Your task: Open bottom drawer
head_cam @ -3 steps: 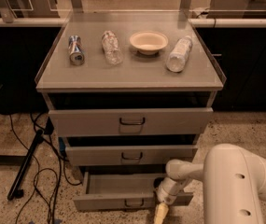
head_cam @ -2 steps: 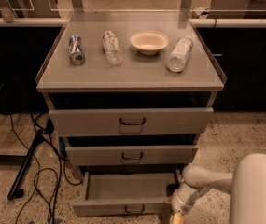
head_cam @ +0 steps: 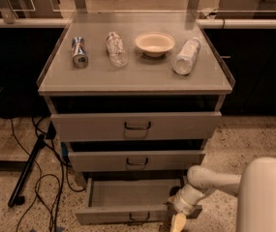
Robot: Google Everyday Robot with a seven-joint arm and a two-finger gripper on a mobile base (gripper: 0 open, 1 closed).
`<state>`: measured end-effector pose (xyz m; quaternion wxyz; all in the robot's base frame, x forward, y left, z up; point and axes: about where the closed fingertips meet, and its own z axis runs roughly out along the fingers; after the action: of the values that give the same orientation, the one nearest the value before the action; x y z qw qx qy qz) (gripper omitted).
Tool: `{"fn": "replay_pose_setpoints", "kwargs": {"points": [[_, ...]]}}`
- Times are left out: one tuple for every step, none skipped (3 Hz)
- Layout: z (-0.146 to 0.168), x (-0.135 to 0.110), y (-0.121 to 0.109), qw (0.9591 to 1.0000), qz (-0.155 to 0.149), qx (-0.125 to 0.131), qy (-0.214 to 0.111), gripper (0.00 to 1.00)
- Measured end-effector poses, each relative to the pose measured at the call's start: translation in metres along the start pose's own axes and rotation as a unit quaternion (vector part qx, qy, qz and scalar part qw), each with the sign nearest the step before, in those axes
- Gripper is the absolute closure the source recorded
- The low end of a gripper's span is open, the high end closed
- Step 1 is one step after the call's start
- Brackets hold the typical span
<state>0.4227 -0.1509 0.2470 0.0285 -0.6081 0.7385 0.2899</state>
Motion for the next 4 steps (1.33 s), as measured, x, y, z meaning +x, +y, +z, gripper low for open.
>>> {"fn": "replay_pose_setpoints", "kwargs": {"points": [[0.003,-0.016,-0.025,0.9999,0.005,0.013,-0.005,0.0],[0.02,-0.019,-0.037,0.9999,0.015,0.008,0.002,0.0],[0.042,-0.014,-0.044,0.9996,0.02,-0.011,0.015,0.0],[0.06,-0.005,-0.045,0.9989,0.022,-0.029,0.032,0.0]]}}
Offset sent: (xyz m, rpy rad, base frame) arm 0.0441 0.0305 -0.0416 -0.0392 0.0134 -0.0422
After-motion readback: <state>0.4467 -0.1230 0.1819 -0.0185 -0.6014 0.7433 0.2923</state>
